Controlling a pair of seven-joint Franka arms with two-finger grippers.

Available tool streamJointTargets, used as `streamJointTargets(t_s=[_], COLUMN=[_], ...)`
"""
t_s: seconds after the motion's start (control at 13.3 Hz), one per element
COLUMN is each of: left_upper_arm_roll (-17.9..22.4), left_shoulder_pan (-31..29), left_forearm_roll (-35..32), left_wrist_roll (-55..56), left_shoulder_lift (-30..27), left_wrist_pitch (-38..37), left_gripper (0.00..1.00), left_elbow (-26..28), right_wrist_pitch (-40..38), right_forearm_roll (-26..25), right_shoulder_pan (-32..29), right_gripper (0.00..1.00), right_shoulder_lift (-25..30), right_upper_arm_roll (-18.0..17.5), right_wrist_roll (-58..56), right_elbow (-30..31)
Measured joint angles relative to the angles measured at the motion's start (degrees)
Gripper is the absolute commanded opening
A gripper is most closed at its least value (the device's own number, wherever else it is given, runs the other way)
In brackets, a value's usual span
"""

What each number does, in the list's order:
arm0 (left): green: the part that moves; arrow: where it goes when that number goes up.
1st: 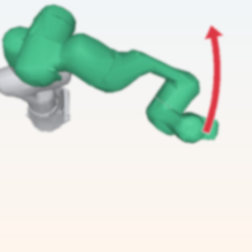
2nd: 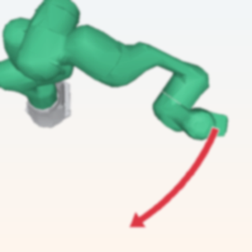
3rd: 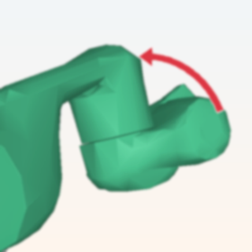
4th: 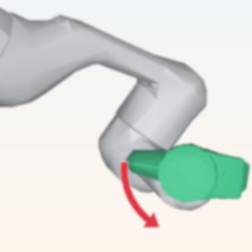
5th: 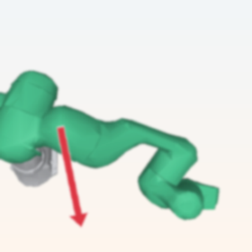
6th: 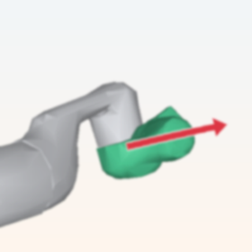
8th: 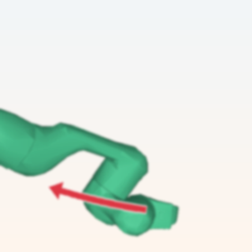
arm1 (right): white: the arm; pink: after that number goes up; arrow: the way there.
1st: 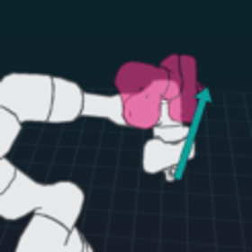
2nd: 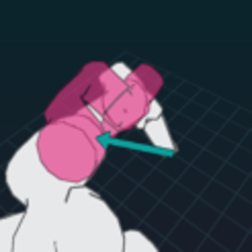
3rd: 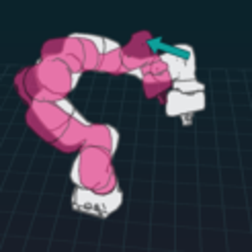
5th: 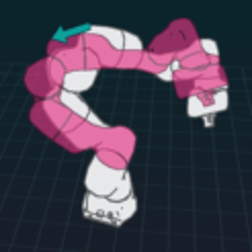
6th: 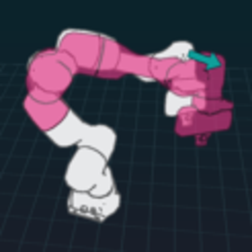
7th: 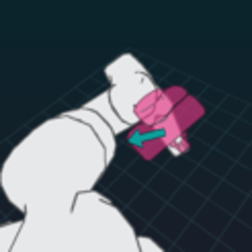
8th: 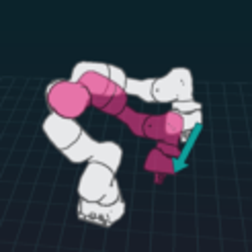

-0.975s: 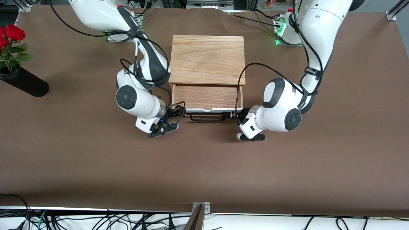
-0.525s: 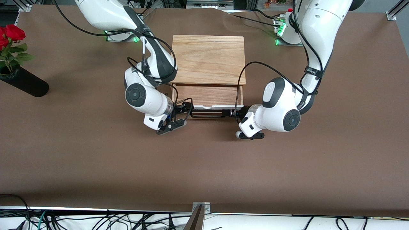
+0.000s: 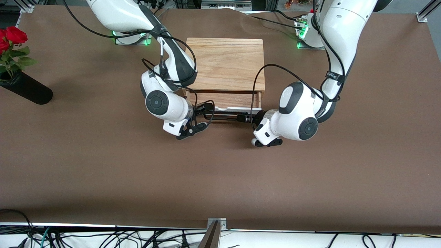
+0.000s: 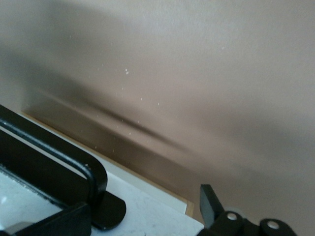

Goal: Close drawer with both arms simultaneously
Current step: 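Push the white drawer front into the cabinet with both grippers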

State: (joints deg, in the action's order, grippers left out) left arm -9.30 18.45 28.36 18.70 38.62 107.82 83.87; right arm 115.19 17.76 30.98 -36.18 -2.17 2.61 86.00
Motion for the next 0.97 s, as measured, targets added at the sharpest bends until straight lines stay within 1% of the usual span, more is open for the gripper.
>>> streamJointTargets(t_s=[0.53,0.82,0.9,0.97], left_upper_arm_roll=[-0.3,-0.3,-0.3,-0.3], left_shoulder_pan=[0.9,1.2,1.1,0.8], left_forearm_roll=[-0.6,-0.7,-0.7,-0.7], left_wrist_roll=[1.2,1.2,1.2,1.2], left_shoulder_lift=[-0.2,-0.3,-0.4,-0.6], left_wrist_pitch=[-0.9,-1.0,-1.9,-3.1], left_gripper=[1.00,1.00,1.00,0.98], left_elbow=[0.3,0.6,0.6,0.6], right_wrist_pitch=[-7.1,-8.7,-9.4,-10.2], right_forearm_roll=[0.8,1.2,1.4,1.5], right_shoulder_pan=[0.0,0.0,0.0,0.0], right_gripper=[1.00,1.00,1.00,1.00], right_shoulder_lift=[-1.6,-2.1,-2.2,-2.2], right_upper_arm_roll=[0.3,0.3,0.3,0.2], right_wrist_roll=[0.1,0.1,0.1,0.1], right_elbow=[-2.9,-3.7,-3.7,-3.7])
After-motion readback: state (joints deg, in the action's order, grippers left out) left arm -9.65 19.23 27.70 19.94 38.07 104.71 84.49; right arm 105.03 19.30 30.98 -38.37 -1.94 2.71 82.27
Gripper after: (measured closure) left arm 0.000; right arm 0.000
